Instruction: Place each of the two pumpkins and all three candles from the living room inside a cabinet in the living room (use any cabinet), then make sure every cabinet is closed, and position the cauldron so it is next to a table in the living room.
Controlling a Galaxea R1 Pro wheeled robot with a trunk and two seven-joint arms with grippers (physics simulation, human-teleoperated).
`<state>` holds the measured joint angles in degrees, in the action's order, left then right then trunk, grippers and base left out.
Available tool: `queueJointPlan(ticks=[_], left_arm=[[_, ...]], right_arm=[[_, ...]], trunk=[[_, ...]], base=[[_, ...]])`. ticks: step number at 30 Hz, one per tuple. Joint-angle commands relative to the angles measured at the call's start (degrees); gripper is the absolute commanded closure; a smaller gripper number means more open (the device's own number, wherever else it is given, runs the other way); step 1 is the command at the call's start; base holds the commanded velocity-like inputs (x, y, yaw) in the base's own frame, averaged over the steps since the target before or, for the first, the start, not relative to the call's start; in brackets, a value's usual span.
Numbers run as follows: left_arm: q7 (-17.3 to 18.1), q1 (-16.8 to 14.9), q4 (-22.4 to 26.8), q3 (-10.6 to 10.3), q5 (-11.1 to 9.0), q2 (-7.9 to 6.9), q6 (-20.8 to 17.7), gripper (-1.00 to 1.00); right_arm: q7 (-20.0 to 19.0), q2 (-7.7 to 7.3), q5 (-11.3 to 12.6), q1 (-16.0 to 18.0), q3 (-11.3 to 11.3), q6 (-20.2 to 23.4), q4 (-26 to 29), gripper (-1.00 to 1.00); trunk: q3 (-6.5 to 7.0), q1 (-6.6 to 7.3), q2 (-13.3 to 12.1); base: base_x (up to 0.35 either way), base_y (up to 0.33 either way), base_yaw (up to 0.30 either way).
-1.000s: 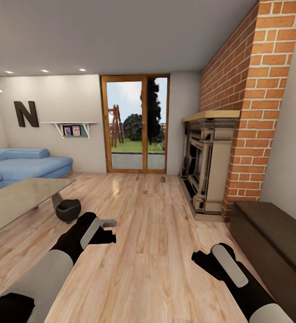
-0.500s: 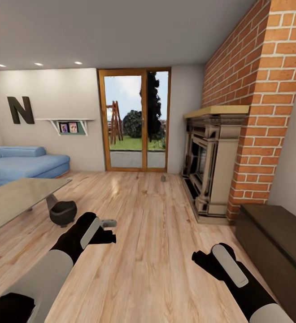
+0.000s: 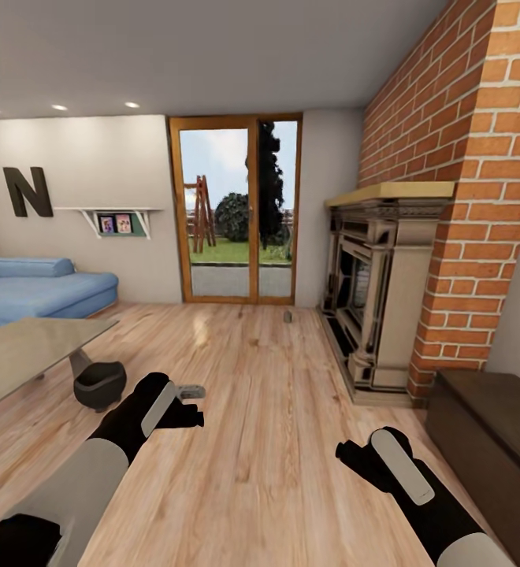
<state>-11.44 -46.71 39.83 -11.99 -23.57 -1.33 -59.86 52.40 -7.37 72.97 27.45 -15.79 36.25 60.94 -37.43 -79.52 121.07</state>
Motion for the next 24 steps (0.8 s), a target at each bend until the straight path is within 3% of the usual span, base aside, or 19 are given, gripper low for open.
queueJointPlan(ticks=[1, 19, 24], left_arm=[[-0.52, -0.04, 0.07, -0.32, -0.6, -0.07, -0.14, -1.0], [-0.91, 0.06, 0.04, -0.26, -0.77, -0.18, -0.14, -1.0], [-0.79, 0.12, -0.24, -0.17, -0.84, -0.29, -0.14, -1.0]], right_arm=[[0.43, -0.05, 0.34, 0.06, -0.16, 0.14, 0.08, -1.0], [0.26, -0.21, 0.38, 0.07, -0.48, 0.23, 0.14, -1.0], [-2.34, -0.3, 0.37, 0.06, -0.44, 0.27, 0.14, -1.0]], trunk=[[-0.07, -0.03, 0.03], [-0.07, -0.03, 0.03], [-0.07, -0.03, 0.03]], base=[[0.33, 0.0, 0.0], [0.33, 0.0, 0.0], [0.331, 0.0, 0.0]])
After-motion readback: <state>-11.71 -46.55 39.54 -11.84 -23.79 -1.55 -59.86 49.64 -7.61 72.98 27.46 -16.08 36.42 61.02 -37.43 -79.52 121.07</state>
